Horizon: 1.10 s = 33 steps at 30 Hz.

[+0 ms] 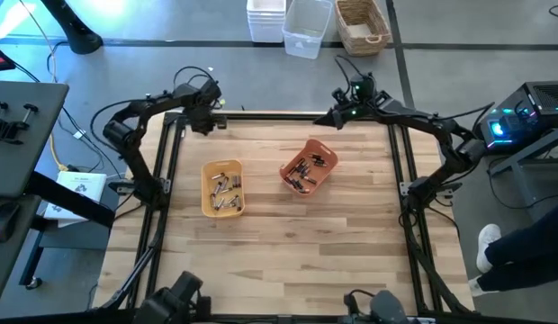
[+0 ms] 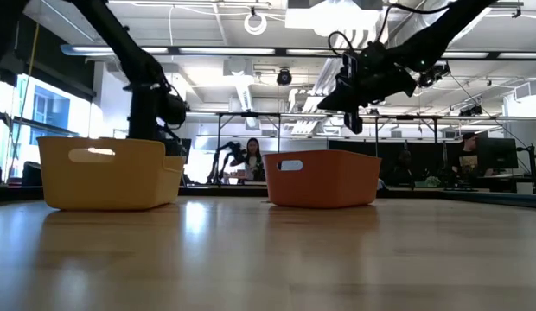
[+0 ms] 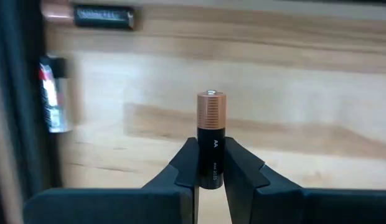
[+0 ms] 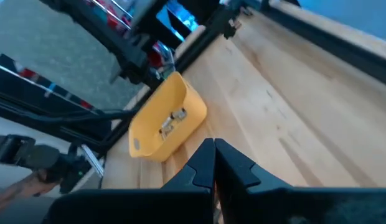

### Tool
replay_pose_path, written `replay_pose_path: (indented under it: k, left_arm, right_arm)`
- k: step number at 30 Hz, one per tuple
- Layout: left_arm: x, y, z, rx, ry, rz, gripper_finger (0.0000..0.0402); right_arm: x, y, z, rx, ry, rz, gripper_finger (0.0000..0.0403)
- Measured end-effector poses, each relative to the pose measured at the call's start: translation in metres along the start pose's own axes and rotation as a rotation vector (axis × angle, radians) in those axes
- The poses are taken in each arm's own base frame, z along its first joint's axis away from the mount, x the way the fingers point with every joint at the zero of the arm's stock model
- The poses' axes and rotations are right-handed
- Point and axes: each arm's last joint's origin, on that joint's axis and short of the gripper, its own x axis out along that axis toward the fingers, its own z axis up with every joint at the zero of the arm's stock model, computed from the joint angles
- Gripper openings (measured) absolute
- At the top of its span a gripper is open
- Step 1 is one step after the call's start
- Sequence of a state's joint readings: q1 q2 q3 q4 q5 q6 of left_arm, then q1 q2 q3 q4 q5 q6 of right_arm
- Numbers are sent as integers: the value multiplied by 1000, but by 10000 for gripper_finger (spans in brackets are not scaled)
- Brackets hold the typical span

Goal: Sort batteries
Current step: Put the black battery into the orange bin

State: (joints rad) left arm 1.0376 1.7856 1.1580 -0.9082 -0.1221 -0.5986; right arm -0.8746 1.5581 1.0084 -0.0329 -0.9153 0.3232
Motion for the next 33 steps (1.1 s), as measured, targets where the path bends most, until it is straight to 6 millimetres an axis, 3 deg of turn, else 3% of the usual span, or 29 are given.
replay_pose_path:
  k: [3, 6, 10, 14, 20, 24, 28, 33]
  left_arm:
    - [-20, -3, -15, 82, 6, -41, 34]
    - [-46, -23, -31, 185, -72, -190, 34]
    - [-75, -64, -50, 333, -206, -469, 34]
    - [-96, -117, -68, 513, -310, -638, 34]
    - [-103, -200, -84, 868, -377, -816, 34]
    - [-102, -242, -108, 1110, -362, -866, 34]
    - [-102, -264, -136, 1254, -407, -884, 36]
    - [-89, -272, -162, 1262, -344, -836, 115]
  right_arm:
    - [-4, 1, 8, -25, -51, 37, 0]
    - [-12, 10, 20, -88, -132, 67, 0]
    - [-25, 31, 37, -224, -269, 112, 0]
    - [-39, 49, 50, -325, -402, 138, 0]
    - [-52, 56, 56, -351, -499, 91, 0]
    - [-55, 53, 57, -285, -517, 79, 0]
    - [-55, 53, 57, -279, -519, 74, 0]
    - [-56, 54, 57, -265, -526, 74, 0]
